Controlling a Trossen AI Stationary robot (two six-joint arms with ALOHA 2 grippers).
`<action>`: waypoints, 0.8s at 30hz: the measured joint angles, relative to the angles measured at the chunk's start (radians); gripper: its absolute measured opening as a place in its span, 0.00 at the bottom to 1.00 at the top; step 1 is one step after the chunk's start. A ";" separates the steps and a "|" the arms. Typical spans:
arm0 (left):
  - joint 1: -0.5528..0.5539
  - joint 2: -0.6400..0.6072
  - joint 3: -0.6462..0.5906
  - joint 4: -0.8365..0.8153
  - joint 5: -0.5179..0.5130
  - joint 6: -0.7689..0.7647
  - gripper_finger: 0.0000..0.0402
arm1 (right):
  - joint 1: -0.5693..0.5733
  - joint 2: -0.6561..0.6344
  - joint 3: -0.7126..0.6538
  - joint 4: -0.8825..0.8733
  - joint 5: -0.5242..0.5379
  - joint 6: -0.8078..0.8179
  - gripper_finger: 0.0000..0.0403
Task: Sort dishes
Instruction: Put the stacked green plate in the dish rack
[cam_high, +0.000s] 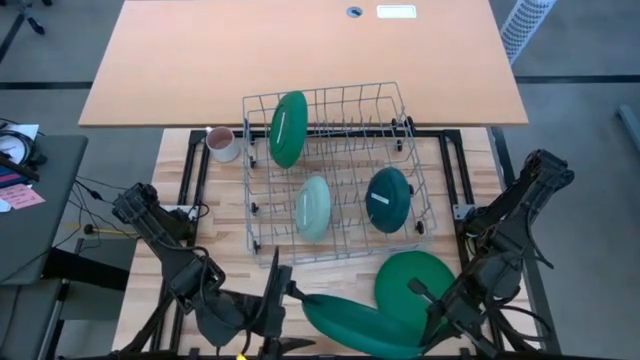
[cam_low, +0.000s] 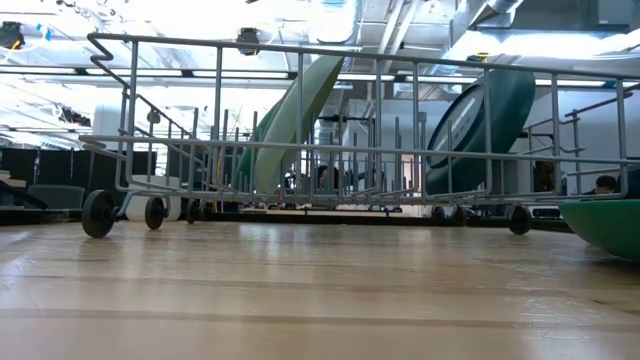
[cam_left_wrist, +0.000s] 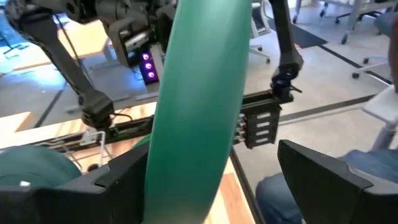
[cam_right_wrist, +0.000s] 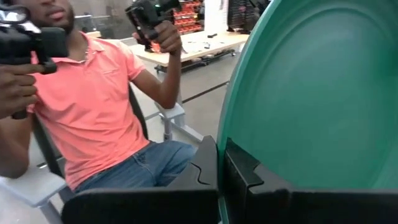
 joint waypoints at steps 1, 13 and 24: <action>0.000 0.000 0.000 0.001 -0.001 0.001 0.78 | -0.003 0.000 0.000 -0.001 0.000 0.000 0.01; 0.003 0.000 0.000 -0.001 0.049 0.040 0.42 | -0.005 0.000 0.000 -0.034 -0.001 -0.018 0.01; 0.005 0.002 0.000 0.015 0.200 0.087 0.12 | -0.005 -0.002 0.000 -0.033 0.003 -0.026 0.01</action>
